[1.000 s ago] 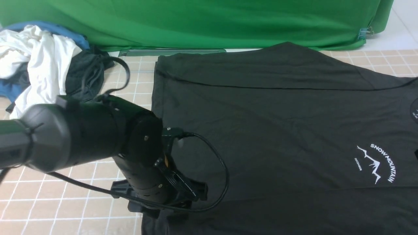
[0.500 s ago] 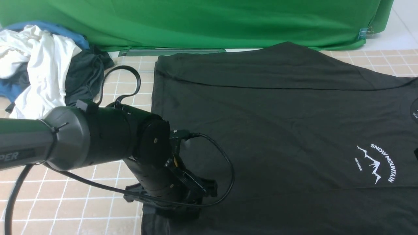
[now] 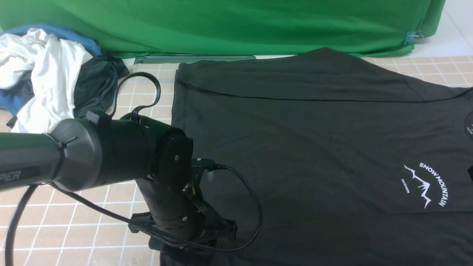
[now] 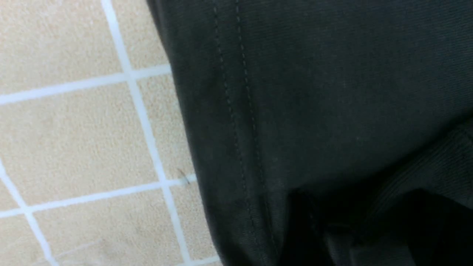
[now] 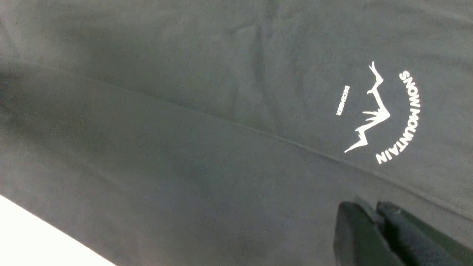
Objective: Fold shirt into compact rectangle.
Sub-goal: 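Grasp the left edge of the dark T-shirt lying flat on the table, then fold the left side of the black T-shirt inward over its body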
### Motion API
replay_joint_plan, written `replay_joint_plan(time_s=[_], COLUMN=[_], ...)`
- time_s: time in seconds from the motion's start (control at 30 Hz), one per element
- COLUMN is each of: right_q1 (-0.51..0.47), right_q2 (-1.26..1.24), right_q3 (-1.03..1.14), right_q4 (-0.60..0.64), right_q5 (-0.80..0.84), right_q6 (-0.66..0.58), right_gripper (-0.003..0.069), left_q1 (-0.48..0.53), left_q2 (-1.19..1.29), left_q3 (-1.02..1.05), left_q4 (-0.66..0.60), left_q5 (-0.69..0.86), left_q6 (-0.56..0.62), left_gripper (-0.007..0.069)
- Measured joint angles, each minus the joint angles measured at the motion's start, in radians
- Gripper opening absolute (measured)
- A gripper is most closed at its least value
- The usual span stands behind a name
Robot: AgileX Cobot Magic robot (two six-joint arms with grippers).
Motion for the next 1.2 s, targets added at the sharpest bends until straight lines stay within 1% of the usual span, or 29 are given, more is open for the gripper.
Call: replay_joint_plan(time_s=[0.1,0.27,0.33,0.37,0.5,0.53,0.57,0.67,0.77,0.9,1.0,1.2], right_q1=[0.000,0.000,0.000,0.000,0.000,0.000,0.000,0.001,0.001,0.001,0.001,0.001], right_q2=[0.000,0.000,0.000,0.000,0.000,0.000,0.000,0.000,0.000,0.000,0.000,0.000], right_q3=[0.000,0.000,0.000,0.000,0.000,0.000,0.000,0.000,0.000,0.000,0.000,0.000], right_q4=[0.000,0.000,0.000,0.000,0.000,0.000,0.000,0.000,0.000,0.000,0.000,0.000], right_q5=[0.000,0.000,0.000,0.000,-0.001,-0.001,-0.001,-0.001,-0.002,-0.002,-0.003,-0.004], right_q6=[0.000,0.000,0.000,0.000,0.000,0.000,0.000,0.000,0.000,0.000,0.000,0.000], right_gripper=[0.0094,0.0101,0.0102,0.0102,0.0104,0.0104,0.0104,0.0104,0.0104,0.0104,0.0104,0.0109], left_q1=[0.000,0.000,0.000,0.000,0.000,0.000,0.000,0.000,0.014,0.063,0.093,0.198], left_q2=[0.024,0.039,0.040,0.040,0.038,0.034,0.031,0.012,-0.032,-0.049,-0.049,-0.049], left_q3=[-0.002,-0.013,-0.013,-0.013,-0.019,-0.024,-0.028,-0.053,-0.117,-0.216,-0.258,-0.387], left_q4=[-0.024,-0.029,-0.029,-0.031,-0.060,-0.061,-0.061,-0.059,-0.062,-0.062,-0.062,-0.062], left_q5=[0.001,0.006,0.006,0.003,-0.006,-0.004,-0.001,0.018,0.074,0.148,0.164,0.186], left_q6=[0.017,0.046,0.046,0.047,0.050,0.050,0.050,0.050,0.050,0.050,0.050,0.050], left_gripper=[0.0358,0.0351,0.0303,0.0267,0.0076,0.0045,0.0035,0.0031,0.0031,0.0031,0.0031,0.0031])
